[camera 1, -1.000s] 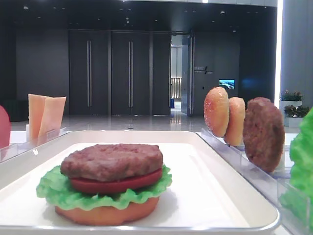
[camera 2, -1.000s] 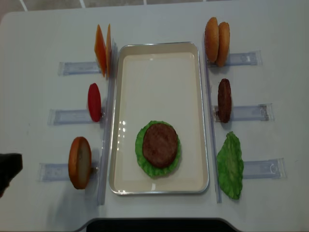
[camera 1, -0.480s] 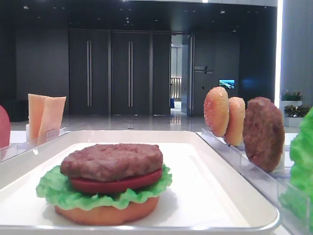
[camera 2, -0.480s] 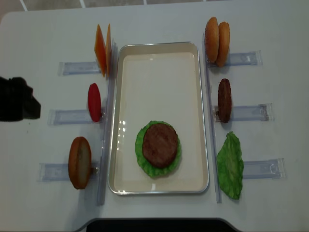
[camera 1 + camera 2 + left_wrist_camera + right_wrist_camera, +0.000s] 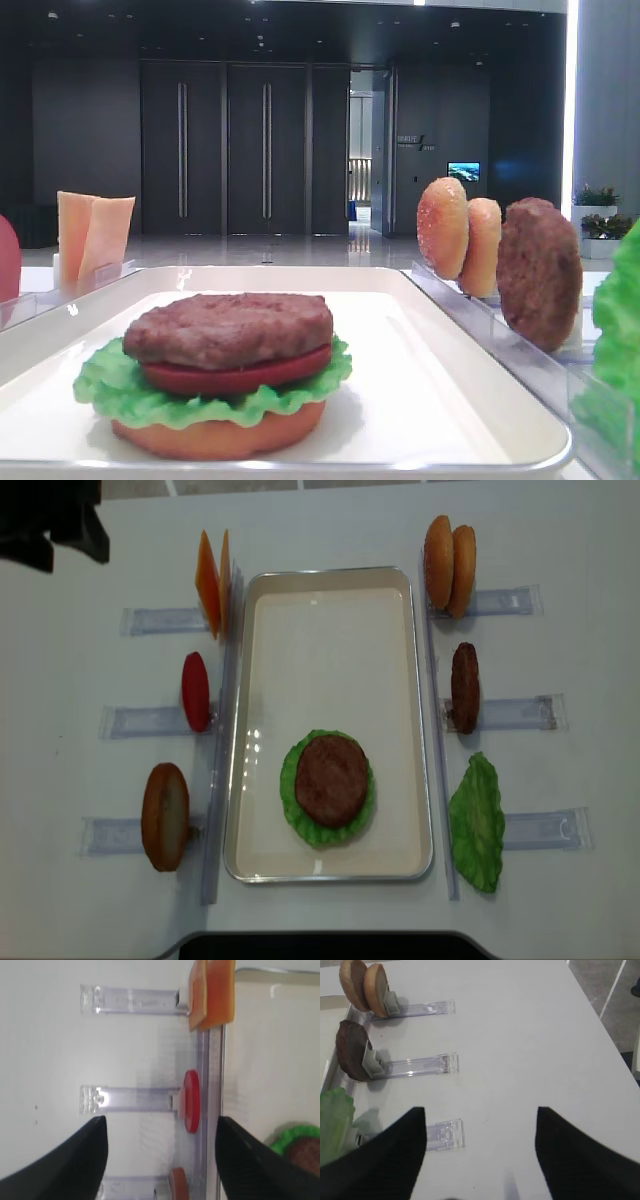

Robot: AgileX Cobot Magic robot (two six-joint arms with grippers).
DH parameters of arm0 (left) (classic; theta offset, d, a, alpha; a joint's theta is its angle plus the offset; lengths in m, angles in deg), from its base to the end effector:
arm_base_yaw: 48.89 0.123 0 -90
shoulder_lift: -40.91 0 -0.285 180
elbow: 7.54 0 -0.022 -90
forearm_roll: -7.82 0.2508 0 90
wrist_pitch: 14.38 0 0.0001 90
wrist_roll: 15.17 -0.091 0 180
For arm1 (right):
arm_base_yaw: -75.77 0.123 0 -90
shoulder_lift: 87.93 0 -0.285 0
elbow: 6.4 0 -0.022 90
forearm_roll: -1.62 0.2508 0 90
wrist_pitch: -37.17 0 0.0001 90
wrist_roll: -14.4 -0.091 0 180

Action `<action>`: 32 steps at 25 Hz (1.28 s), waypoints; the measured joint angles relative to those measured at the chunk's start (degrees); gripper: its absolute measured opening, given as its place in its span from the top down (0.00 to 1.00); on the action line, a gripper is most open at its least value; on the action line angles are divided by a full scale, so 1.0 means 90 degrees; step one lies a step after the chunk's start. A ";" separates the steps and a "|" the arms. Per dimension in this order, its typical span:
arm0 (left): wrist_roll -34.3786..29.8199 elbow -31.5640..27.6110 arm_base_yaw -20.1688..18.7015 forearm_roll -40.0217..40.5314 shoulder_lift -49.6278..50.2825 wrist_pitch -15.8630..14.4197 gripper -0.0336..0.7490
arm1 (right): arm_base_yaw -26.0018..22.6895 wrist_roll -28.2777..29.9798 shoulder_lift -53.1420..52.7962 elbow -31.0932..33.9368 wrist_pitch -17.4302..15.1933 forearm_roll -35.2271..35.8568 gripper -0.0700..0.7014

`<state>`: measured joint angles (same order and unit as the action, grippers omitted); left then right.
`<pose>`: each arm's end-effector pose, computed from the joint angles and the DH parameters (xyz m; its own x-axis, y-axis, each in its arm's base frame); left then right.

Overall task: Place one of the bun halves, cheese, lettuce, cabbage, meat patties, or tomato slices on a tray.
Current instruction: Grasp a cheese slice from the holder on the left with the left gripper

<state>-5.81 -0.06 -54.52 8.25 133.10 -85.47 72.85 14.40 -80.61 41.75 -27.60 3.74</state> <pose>0.2944 -0.0284 0.3698 -0.9112 -0.0712 -0.4057 -0.0515 0.9969 -0.0593 -0.0098 0.0036 0.2737 -0.5023 0.0414 -0.8637 0.0300 0.9991 0.0305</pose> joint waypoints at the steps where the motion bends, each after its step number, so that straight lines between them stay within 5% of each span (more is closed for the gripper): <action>1: 0.0000 0.0319 0.0000 0.0000 0.0263 0.0000 0.30 | 0.0000 0.0000 0.0000 0.0000 0.0000 0.0000 0.33; 13: -0.0038 0.3046 0.0000 0.0005 0.2805 0.0000 0.31 | 0.0000 0.0000 0.0000 0.0000 0.0000 0.0000 0.33; 21: -0.0022 0.3175 -0.0140 0.0113 0.3129 0.0000 0.31 | 0.0000 0.0000 0.0000 0.0000 0.0000 -0.0002 0.33; 32: 0.0866 0.3175 -0.1089 0.0511 0.3554 0.0000 0.31 | 0.0000 0.0000 0.0000 0.0000 0.0000 -0.0002 0.33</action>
<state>1.99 28.52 -64.32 12.85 165.09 -85.47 72.85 14.40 -80.61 41.75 -27.60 3.72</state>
